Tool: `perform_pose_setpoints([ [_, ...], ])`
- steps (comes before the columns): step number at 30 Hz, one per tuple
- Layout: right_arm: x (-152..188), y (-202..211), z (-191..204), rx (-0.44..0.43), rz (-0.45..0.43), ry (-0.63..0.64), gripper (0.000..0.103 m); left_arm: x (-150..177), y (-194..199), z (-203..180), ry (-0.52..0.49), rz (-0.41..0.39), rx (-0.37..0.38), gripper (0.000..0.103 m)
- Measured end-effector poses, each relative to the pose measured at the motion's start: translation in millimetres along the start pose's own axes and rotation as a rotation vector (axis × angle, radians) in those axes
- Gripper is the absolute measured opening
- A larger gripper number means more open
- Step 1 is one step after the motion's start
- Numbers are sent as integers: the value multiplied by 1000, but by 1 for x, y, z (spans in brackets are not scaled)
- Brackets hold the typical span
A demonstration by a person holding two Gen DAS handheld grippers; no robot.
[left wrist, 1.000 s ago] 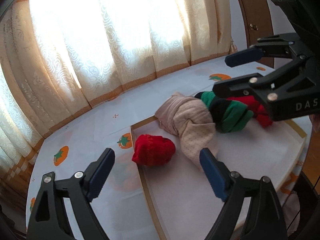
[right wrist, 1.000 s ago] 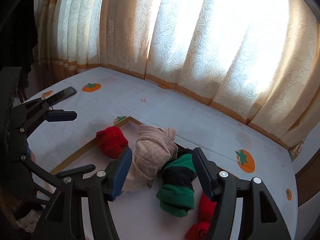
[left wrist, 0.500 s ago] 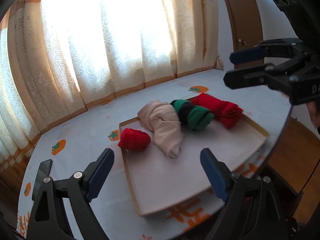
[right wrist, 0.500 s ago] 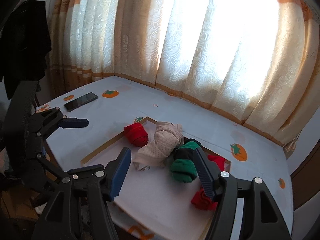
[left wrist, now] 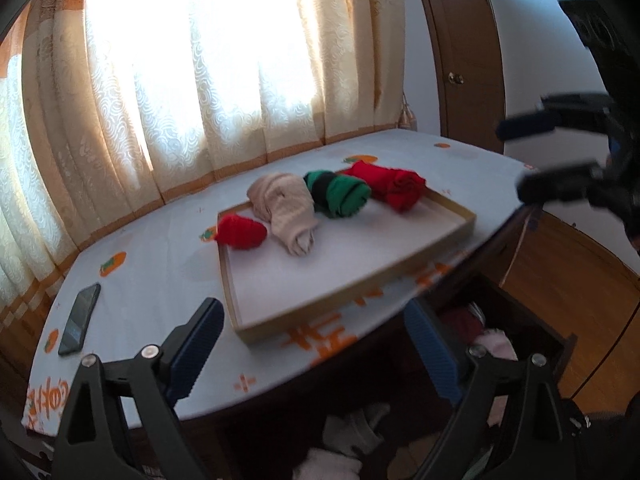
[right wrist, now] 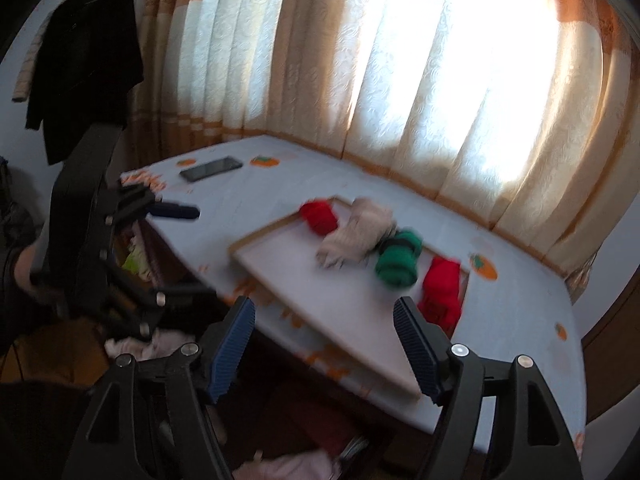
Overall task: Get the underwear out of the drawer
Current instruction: 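Withdraw both open tools from the tray and lower them into the drawer, then reach right tool to dark red garment while left tool reaches pink garment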
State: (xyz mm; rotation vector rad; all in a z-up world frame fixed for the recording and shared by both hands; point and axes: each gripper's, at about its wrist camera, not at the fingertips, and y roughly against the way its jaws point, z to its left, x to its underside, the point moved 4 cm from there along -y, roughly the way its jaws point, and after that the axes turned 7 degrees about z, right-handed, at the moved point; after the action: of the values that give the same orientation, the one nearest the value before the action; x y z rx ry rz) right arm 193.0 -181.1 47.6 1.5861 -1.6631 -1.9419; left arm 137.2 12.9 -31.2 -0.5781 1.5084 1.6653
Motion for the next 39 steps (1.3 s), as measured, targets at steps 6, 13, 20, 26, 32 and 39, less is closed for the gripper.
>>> perform_pose_setpoints([
  [6, 59, -15, 17, -28, 56, -9, 74, 41, -4, -11, 4, 61, -4, 96],
  [13, 113, -52, 18, -51, 126, -61, 74, 87, -22, -12, 52, 149, -27, 96],
  [20, 138, -91, 13, -70, 197, -79, 74, 108, -32, -6, 110, 189, -43, 96],
  [26, 146, -113, 6, -76, 233, -75, 74, 116, -38, -4, 134, 205, -61, 96],
  [32, 151, -132, 10, -59, 279, 7, 74, 121, -42, -3, 140, 223, -71, 96],
  [39, 151, -152, 25, -18, 312, 143, 74, 127, -48, -1, 161, 245, -64, 96],
])
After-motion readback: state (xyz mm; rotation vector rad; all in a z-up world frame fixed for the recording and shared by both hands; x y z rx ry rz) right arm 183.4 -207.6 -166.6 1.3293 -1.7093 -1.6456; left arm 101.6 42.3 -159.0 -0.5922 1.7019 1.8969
